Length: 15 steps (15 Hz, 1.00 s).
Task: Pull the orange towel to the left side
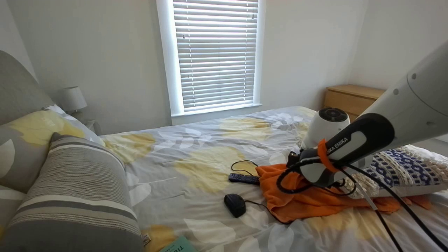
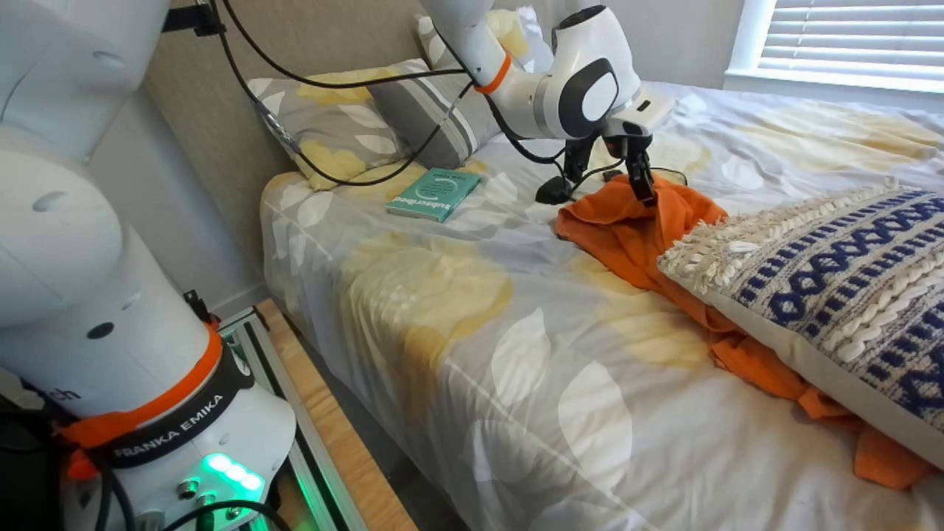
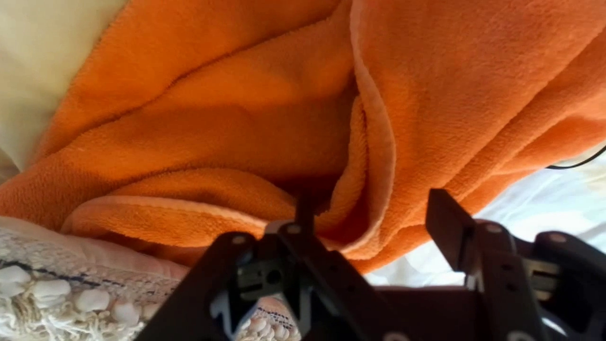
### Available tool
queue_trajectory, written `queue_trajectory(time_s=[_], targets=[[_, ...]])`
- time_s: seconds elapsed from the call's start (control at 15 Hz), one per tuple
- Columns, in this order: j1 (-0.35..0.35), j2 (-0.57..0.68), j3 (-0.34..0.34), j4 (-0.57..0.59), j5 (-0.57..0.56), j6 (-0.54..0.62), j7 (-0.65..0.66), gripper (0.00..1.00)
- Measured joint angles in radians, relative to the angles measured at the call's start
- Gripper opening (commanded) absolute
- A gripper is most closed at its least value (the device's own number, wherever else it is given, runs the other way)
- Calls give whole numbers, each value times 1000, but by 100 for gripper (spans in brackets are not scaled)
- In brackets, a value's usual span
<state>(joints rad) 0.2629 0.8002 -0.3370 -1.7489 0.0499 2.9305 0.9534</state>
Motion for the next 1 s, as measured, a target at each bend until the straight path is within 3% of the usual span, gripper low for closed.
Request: queue_trajectory(time_s=[0.07, 0.13, 0.27, 0.33, 0.47, 0.6, 1.0], targets=[[0, 7, -1, 8, 0, 1, 3, 57], [0, 12, -1, 15, 0, 1, 4, 42], [0, 20, -1, 25, 0, 1, 6, 34], [0, 22, -1, 28, 0, 1, 6, 21], [0, 23, -1, 31, 0, 1, 7, 5], [1, 23, -1, 32, 1, 1, 9, 0], [14, 9, 0, 23, 1, -11, 14, 1]])
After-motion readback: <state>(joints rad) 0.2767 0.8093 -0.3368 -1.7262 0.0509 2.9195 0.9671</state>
